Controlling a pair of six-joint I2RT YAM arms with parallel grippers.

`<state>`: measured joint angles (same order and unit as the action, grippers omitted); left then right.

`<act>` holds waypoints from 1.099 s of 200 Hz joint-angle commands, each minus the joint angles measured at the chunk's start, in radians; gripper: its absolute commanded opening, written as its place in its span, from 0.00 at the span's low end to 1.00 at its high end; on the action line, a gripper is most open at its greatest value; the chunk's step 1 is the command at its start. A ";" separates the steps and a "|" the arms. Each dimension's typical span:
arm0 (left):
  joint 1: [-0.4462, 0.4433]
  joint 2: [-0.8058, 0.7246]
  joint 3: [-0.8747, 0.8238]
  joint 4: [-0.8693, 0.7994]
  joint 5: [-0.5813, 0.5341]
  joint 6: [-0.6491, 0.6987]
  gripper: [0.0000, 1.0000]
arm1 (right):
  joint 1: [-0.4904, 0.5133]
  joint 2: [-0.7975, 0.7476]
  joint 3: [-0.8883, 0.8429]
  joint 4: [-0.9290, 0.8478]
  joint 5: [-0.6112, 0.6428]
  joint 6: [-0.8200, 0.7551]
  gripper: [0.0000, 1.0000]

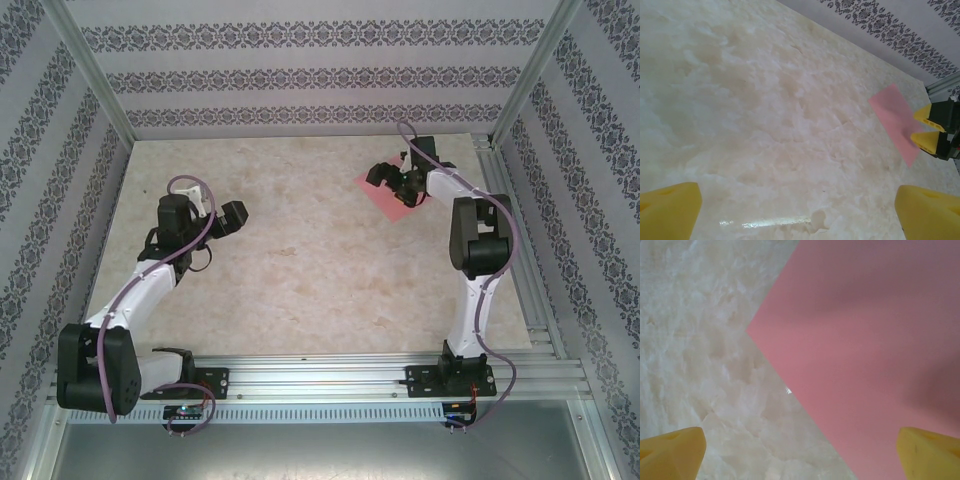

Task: Fold a paper plane with a square sheet of paper (pick it up from the middle)
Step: Move the paper to the center of the table.

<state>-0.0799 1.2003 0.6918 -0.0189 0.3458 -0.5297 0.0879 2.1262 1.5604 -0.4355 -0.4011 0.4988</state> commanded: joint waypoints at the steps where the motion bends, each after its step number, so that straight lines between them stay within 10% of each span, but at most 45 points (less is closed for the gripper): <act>1: -0.003 -0.040 0.016 -0.046 0.024 -0.005 1.00 | 0.015 -0.012 -0.025 -0.022 0.053 0.032 0.98; 101: -0.003 -0.075 0.002 -0.067 0.028 -0.009 1.00 | 0.092 -0.164 -0.308 0.062 0.069 0.078 0.98; 220: -0.003 -0.106 -0.012 -0.079 0.042 -0.015 1.00 | 0.421 -0.407 -0.674 0.155 0.097 0.191 0.98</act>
<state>-0.0799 1.1271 0.6910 -0.0841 0.3622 -0.5308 0.4496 1.7512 0.9581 -0.2470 -0.3073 0.6399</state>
